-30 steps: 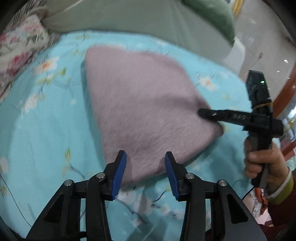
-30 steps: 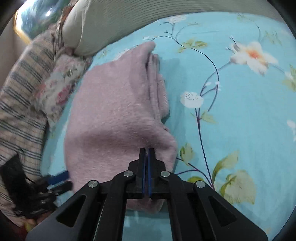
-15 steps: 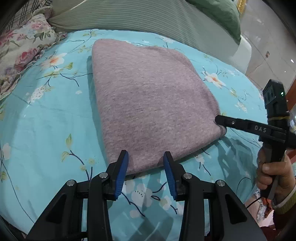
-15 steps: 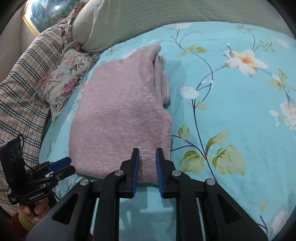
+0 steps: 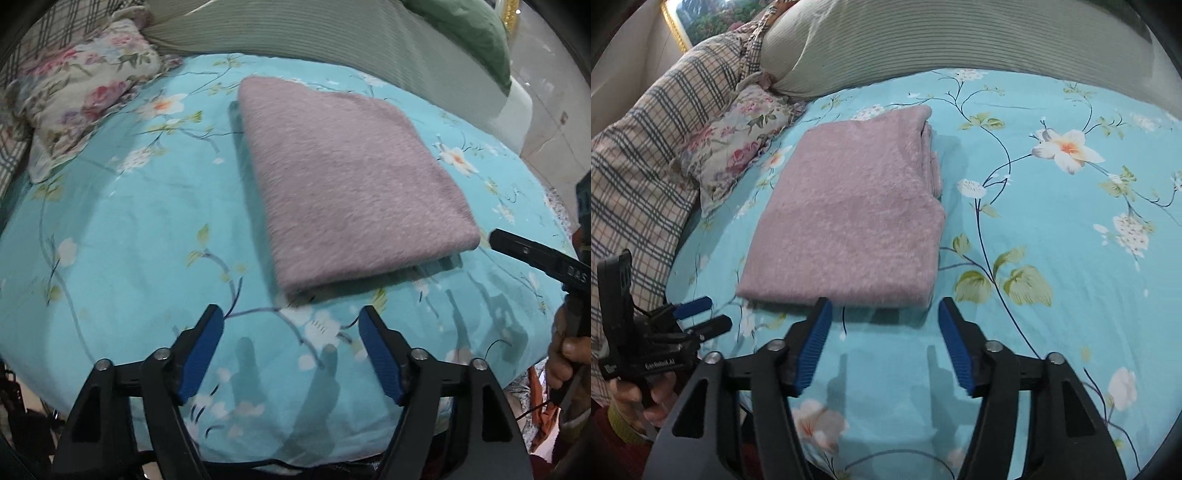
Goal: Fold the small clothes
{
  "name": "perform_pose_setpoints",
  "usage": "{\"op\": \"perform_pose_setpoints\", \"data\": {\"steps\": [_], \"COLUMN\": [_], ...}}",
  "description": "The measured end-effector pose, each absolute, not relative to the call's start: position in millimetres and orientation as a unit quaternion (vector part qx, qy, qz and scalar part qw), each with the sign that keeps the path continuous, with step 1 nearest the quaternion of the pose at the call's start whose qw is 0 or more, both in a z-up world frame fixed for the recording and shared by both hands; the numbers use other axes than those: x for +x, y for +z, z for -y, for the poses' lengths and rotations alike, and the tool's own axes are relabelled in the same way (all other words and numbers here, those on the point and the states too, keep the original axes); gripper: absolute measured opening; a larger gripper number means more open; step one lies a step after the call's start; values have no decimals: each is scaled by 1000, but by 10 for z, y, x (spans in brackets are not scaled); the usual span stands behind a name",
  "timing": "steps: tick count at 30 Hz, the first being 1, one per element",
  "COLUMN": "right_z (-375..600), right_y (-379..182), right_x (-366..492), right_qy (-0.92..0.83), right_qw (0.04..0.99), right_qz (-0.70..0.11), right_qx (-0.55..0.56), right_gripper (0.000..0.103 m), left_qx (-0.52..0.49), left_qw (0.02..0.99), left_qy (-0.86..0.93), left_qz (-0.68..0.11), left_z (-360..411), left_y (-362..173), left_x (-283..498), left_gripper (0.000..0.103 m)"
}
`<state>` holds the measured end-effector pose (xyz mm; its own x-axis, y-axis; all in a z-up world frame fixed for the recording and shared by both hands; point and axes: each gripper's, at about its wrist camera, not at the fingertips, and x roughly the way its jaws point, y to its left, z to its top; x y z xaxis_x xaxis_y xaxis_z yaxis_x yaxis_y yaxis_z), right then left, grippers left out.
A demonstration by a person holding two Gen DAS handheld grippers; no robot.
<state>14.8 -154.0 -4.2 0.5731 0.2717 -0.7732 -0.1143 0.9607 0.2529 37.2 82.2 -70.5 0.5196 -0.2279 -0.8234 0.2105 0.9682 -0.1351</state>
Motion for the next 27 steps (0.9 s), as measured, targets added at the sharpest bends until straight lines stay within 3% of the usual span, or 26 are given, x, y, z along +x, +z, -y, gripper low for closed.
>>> {"op": "perform_pose_setpoints", "data": {"steps": [3, 17, 27], "right_z": [1491, 1376, 1317], "right_y": [-55, -1, 120], "right_x": [39, -388, -362], "right_qy": [111, 115, 129], "right_qw": [882, 876, 880], "right_qz": [-453, -467, -456], "right_qx": [76, 31, 26], "right_gripper": [77, 81, 89], "left_qx": [1, 45, 86], "left_qw": [871, 879, 890], "left_qy": [-109, -70, -60], "left_qz": [-480, -470, -444], "left_z": [-837, -808, -693], "left_y": [-718, -626, -371], "left_x": [307, -117, -286], "left_gripper": [81, 83, 84]}}
